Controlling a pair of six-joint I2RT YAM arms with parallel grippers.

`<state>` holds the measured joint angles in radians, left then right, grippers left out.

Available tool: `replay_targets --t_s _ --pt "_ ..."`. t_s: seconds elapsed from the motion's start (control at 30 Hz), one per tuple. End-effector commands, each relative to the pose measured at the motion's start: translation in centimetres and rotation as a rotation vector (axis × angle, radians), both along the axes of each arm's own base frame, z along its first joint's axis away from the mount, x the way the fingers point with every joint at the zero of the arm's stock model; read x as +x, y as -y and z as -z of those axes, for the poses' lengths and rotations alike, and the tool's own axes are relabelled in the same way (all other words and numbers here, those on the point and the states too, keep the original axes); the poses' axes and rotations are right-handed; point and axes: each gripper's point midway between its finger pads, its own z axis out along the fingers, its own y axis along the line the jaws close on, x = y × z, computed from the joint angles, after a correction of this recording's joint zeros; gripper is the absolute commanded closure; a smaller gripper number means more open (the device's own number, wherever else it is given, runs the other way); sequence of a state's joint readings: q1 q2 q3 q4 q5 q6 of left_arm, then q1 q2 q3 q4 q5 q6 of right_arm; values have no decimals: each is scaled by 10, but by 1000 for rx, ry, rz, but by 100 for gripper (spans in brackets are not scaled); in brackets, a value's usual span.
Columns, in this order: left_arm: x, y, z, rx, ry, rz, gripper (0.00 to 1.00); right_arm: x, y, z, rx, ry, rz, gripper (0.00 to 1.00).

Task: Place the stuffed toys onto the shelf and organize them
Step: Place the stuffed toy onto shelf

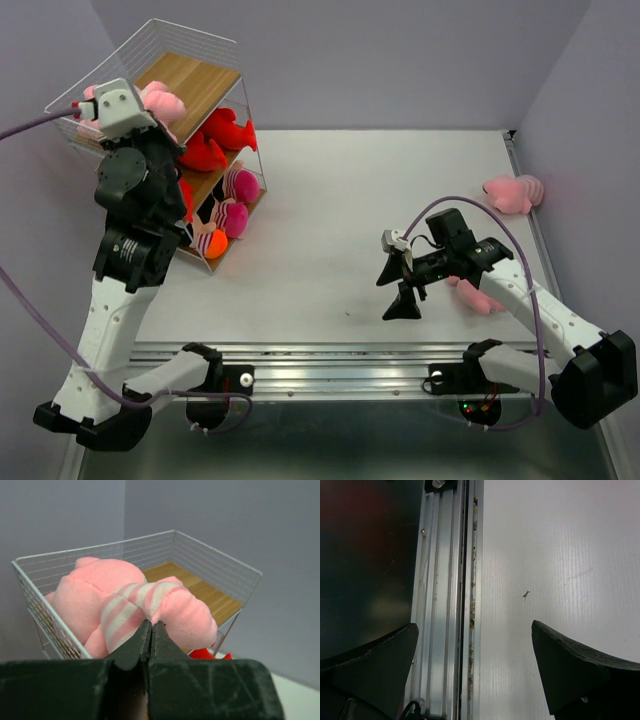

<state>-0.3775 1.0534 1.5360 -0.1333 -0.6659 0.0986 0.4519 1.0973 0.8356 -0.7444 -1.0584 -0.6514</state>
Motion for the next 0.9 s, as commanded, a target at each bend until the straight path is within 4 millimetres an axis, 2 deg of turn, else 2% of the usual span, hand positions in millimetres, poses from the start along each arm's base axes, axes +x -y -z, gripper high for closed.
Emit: replay_targets --t_s 0.0,0.03,0.1,0.4,0.5,0.53,0.73,0.87 --pt "-25 -12 -36 -270 312 -3 100 0 -1 -4 25 22 -13 0" --pt "-27 -13 -28 -284 320 -1 100 0 -1 -4 25 20 -13 0" --pt "-30 -13 -30 -331 373 12 100 0 -1 -3 24 19 -14 0" --pt "-26 -13 -6 -455 430 10 100 1 -1 -1 17 12 -13 0" --pt "-18 -15 6 -469 424 -21 100 1 -1 1 14 6 -14 0" --pt "-13 -15 16 -467 409 -40 100 1 -1 1 15 5 -16 0" --pt "-3 -19 38 -500 413 -97 100 2 -2 6 7 -11 -21 0" --pt "-10 -23 38 -505 449 -103 100 3 -2 10 -3 -21 -22 0"
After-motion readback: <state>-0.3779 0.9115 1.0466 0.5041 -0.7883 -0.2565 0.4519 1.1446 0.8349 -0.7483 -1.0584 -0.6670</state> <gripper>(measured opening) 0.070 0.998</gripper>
